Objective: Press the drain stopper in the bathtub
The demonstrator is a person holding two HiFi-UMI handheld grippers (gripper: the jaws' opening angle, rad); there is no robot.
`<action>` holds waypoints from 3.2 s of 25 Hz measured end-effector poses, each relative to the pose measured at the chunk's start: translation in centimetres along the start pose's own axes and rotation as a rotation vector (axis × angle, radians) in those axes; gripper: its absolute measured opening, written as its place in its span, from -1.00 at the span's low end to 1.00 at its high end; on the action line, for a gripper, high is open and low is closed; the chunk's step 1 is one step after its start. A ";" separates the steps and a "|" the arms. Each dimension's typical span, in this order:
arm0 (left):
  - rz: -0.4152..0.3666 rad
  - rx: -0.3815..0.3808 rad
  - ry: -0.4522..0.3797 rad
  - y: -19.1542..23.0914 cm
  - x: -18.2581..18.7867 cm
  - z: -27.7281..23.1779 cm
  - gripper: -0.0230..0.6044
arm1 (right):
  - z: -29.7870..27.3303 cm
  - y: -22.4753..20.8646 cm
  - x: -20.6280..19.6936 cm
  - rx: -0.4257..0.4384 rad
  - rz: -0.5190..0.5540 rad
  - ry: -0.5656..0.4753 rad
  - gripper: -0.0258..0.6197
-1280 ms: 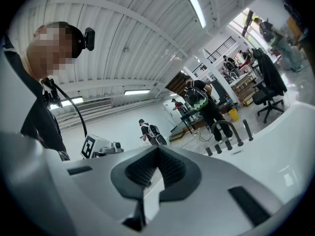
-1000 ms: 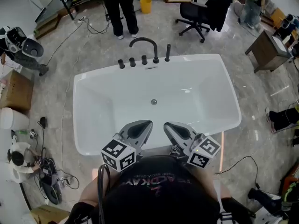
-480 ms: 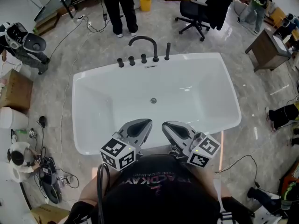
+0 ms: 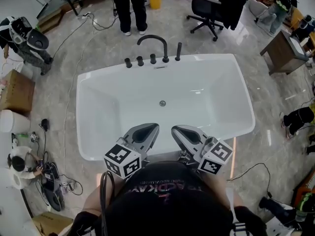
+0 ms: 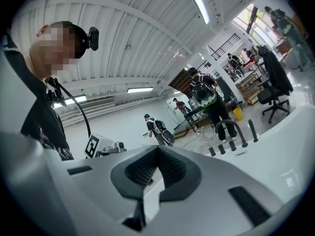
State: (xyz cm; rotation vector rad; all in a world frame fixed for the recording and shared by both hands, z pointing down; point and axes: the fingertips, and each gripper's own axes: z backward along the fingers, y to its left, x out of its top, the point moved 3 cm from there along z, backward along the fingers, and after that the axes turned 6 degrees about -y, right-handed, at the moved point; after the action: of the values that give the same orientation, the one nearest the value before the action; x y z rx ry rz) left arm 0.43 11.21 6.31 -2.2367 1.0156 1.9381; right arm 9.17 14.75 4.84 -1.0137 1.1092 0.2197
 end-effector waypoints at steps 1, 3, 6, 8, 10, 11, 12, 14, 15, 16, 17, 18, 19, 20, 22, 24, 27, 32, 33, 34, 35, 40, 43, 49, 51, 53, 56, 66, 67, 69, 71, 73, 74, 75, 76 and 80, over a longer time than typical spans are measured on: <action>0.004 0.002 -0.001 0.1 0.0 0.1 -0.90 | 0.0 0.0 0.0 -0.001 0.000 0.002 -0.89; 0.011 0.009 -0.003 0.3 0.1 0.1 -0.90 | -0.1 -0.2 0.2 -0.003 -0.002 0.004 -0.89; 0.018 0.022 -0.007 0.6 0.3 0.4 -0.90 | -0.3 -0.4 0.5 -0.007 -0.009 0.000 -0.89; 0.023 0.030 -0.008 0.8 0.2 0.7 -0.90 | -0.4 -0.4 0.4 -0.009 -0.015 -0.002 -0.89; 0.026 0.037 -0.008 0.9 0.1 1.0 -0.90 | -0.4 -0.4 0.3 -0.012 -0.021 -0.003 -0.89; 0.027 0.041 -0.008 0.9 0.0 1.2 -0.90 | -0.4 -0.5 0.3 -0.012 -0.023 -0.005 -0.89; 0.027 0.043 -0.007 0.9 0.0 1.2 -0.90 | -0.4 -0.5 0.2 -0.013 -0.025 -0.007 -0.89; 0.027 0.047 -0.006 0.9 -0.2 1.3 -0.90 | -0.3 -0.7 0.2 -0.016 -0.028 -0.010 -0.89; 0.027 0.048 -0.005 0.9 -0.2 1.3 -0.90 | -0.3 -0.8 0.3 -0.018 -0.029 -0.011 -0.89; 0.028 0.050 -0.004 1.0 -0.2 1.3 -0.90 | -0.3 -0.8 0.3 -0.019 -0.031 -0.012 -0.89; 0.030 0.052 -0.002 1.0 -0.3 1.4 -0.90 | -0.3 -0.9 0.3 -0.021 -0.034 -0.014 -0.89; 0.031 0.053 0.000 1.0 -0.3 1.4 -0.90 | -0.3 -0.9 0.3 -0.022 -0.036 -0.015 -0.89; 0.033 0.055 0.001 1.0 -0.4 1.5 -0.90 | -0.2 -0.9 0.2 -0.024 -0.037 -0.015 -0.89; 0.034 0.056 0.004 1.0 -0.4 1.6 -0.90 | -0.2 -1.0 0.2 -0.027 -0.039 -0.015 -0.89; 0.037 0.058 0.009 1.1 -0.6 1.8 -0.90 | -0.2 -1.0 0.0 -0.034 -0.042 -0.015 -0.89; 0.041 0.060 0.015 1.1 -0.8 1.9 -0.90 | -0.1 -1.2 -0.1 -0.041 -0.046 -0.014 -0.89; 0.048 0.063 0.027 0.9 -1.0 1.9 -0.90 | 0.3 -1.4 -0.1 -0.051 -0.056 -0.014 -0.89; 0.064 0.068 0.050 0.8 -1.9 2.0 -0.90 | 0.7 -1.9 -0.4 -0.066 -0.074 -0.015 -0.89; 0.068 0.069 0.055 0.8 -2.0 1.9 -0.90 | 0.7 -2.1 -0.4 -0.068 -0.077 -0.015 -0.89; 0.071 0.070 0.060 0.8 -2.1 1.8 -0.90 | 0.7 -2.2 -0.3 -0.070 -0.080 -0.015 -0.89; 0.075 0.071 0.064 0.7 -2.2 1.7 -0.90 | 0.8 -2.4 -0.3 -0.073 -0.083 -0.014 -0.89; 0.091 0.073 0.076 0.6 -2.9 1.8 -0.90 | 1.1 -2.4 -0.5 -0.086 -0.084 -0.007 -0.89; 0.101 0.074 0.085 0.4 -3.6 1.7 -0.90 | 1.6 -2.6 -0.8 -0.093 -0.089 0.001 -0.89; 0.140 0.079 0.112 0.2 -5.3 1.6 -0.90 | 1.9 -3.2 -1.3 -0.098 -0.104 0.024 -0.89; 0.157 0.089 0.118 0.3 -5.9 1.8 -0.90 | 1.7 -3.2 -1.5 -0.095 -0.110 0.036 -0.89; 0.173 0.098 0.120 0.4 -6.4 1.9 -0.90 | 1.6 -3.2 -1.8 -0.091 -0.114 0.050 -0.89; 0.193 0.112 0.120 0.5 -7.1 1.7 -0.90 | 1.7 -3.7 -2.4 -0.088 -0.124 0.077 -0.89; 0.249 0.177 0.121 2.9 -9.3 2.5 -0.90 | 0.9 -6.2 -4.6 -0.124 -0.117 0.185 -0.89; 0.252 0.185 0.119 3.3 -9.5 2.7 -0.90 | 0.8 -6.5 -4.8 -0.133 -0.108 0.196 -0.89; 0.253 0.202 0.115 4.2 -9.7 3.1 -0.90 | 0.7 -6.9 -5.3 -0.150 -0.096 0.215 -0.89; 0.241 0.218 0.109 5.2 -9.8 3.3 -0.90 | 0.4 -7.4 -5.8 -0.163 -0.089 0.236 -0.89; 0.220 0.231 0.103 6.1 -9.9 3.2 -0.90 | 0.0 -8.1 -6.3 -0.172 -0.080 0.261 -0.89; 0.208 0.236 0.101 6.6 -10.0 3.0 -0.90 | -0.2 -8.5 -6.6 -0.174 -0.075 0.276 -0.89; 0.196 0.241 0.100 7.1 -10.2 2.8 -0.90 | -0.5 -9.0 -7.0 -0.174 -0.069 0.291 -0.89; 0.186 0.246 0.100 7.6 -10.4 2.6 -0.90 | -0.9 -9.5 -7.4 -0.173 -0.062 0.307 -0.89; 0.186 0.262 0.098 9.4 -11.4 2.4 -0.90 | -2.7 -11.2 -9.0 -0.162 -0.026 0.363 -0.89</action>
State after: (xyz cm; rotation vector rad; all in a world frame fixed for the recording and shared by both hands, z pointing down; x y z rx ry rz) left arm -6.40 9.99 19.58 -2.1759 1.4446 1.6502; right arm 9.92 9.32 18.38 -1.2442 1.4229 0.1071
